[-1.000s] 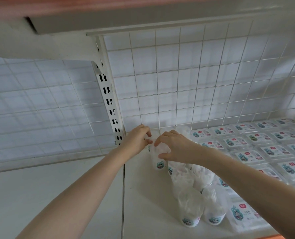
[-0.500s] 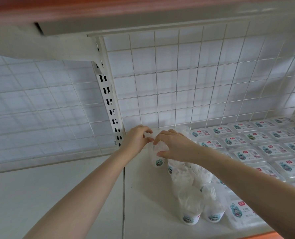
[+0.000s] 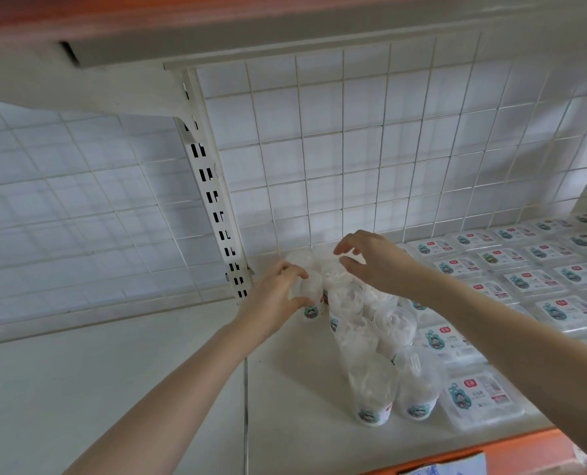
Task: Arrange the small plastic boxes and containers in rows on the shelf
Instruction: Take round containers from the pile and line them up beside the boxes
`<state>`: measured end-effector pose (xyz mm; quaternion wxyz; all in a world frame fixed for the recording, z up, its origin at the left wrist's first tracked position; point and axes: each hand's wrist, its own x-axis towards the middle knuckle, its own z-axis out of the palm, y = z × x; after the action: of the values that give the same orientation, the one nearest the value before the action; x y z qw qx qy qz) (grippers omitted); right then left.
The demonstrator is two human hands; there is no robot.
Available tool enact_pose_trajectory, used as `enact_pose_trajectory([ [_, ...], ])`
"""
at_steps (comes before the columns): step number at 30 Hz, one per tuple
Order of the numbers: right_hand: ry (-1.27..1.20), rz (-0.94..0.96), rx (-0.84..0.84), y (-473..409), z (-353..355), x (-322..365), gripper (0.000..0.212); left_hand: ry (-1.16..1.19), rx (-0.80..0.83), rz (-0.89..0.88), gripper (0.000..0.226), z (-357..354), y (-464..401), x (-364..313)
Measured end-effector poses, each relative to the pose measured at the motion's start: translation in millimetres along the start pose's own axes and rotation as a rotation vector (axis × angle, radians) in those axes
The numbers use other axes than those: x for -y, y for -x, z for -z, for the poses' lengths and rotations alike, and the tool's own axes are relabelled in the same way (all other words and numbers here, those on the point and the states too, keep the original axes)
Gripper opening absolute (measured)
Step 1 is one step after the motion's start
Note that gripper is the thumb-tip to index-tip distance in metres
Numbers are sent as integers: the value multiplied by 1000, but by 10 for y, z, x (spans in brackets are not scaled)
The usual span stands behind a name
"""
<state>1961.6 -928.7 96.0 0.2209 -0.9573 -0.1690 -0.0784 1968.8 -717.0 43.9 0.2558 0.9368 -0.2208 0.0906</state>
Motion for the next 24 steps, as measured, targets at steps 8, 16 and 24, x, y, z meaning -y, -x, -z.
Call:
enact_pose_trajectory([
  [8, 17, -1, 20, 194, -74, -4, 22, 78, -72, 68, 32, -41, -22, -29],
  [16, 40, -8, 40, 232, -87, 26, 21, 134, -55, 47, 23, 21, -28, 46],
  [24, 54, -31, 51, 243, -104, 15, 23, 281, -30, 178, 21, 160, -87, 42],
])
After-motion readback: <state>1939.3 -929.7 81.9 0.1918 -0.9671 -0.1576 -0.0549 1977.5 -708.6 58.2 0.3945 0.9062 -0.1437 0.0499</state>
